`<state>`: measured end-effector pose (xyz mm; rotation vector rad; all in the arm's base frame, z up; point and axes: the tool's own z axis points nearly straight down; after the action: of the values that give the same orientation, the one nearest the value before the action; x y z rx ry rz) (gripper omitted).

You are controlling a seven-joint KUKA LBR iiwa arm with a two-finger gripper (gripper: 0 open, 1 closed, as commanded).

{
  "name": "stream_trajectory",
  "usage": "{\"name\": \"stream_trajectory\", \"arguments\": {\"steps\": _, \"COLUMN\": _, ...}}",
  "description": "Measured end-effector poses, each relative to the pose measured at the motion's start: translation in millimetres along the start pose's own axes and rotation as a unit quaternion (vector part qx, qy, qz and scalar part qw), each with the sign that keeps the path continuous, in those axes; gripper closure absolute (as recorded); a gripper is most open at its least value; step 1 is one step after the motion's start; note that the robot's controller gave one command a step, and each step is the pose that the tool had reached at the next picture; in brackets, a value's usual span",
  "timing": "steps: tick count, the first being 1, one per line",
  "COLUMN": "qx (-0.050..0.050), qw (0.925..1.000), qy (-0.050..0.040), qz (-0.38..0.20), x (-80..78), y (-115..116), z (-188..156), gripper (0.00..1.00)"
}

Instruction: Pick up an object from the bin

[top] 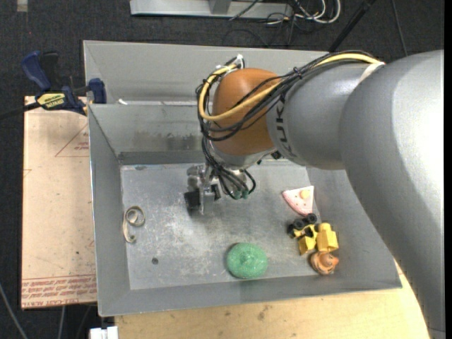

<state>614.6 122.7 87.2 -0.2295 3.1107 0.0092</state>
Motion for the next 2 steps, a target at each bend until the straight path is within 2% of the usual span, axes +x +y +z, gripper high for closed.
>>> {"name": "stream_trajectory", "arguments": {"steps": 1, "qx": 0.000, "qw": 1.0000, "qy": -0.0001, "qz": 0.000, "x": -0.1, "y": 0, "z": 0, "gripper": 1.00}}
{"name": "stream_trajectory", "arguments": {"steps": 2, "qx": -0.001, "qw": 0.9999, "qy": 0.0058, "qz": -0.010, "x": -28.4, "y": 3, "z": 1, "gripper": 1.00}}
